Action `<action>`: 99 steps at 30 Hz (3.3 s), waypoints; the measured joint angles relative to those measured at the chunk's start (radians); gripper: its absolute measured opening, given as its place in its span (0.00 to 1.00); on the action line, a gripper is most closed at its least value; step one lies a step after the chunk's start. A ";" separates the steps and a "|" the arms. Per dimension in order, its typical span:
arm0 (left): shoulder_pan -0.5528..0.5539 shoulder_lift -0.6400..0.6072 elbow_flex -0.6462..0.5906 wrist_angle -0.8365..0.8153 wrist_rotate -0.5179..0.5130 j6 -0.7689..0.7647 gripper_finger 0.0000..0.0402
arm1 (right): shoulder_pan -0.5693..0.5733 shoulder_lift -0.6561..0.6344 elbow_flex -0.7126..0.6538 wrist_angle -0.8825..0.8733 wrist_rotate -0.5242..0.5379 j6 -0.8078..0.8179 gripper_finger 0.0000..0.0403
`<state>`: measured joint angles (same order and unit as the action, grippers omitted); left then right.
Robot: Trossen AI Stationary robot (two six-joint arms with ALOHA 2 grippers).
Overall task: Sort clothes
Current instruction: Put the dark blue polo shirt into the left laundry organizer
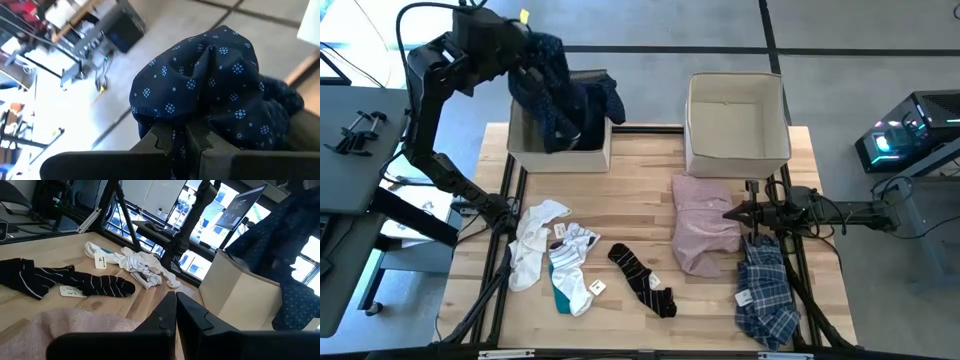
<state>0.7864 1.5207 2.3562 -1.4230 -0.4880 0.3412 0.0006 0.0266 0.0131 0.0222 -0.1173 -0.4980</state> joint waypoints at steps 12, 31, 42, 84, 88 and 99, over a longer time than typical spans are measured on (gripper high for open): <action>0.074 -0.008 -0.075 -0.147 0.049 -0.153 0.00 | 0.000 0.000 0.000 0.000 0.000 0.000 0.00; 0.049 -0.009 -0.787 0.137 0.279 -0.233 0.00 | 0.000 0.000 0.000 0.000 -0.006 0.000 0.00; 0.048 -0.009 -1.027 0.378 0.360 -0.263 0.01 | 0.000 0.000 0.000 0.000 -0.003 0.000 0.00; 0.064 0.031 -0.950 0.109 0.449 -0.422 0.57 | 0.000 0.000 0.000 0.000 -0.001 0.000 0.00; 0.039 0.030 -0.808 0.001 0.464 -0.376 0.57 | 0.000 0.000 0.000 0.000 -0.005 0.000 0.00; -0.053 0.029 -0.772 0.441 0.569 -0.017 0.55 | 0.000 0.000 0.000 0.000 -0.005 0.000 0.00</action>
<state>0.7334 1.5494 1.5845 -0.9817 0.0810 0.3244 0.0006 0.0265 0.0131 0.0219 -0.1220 -0.4981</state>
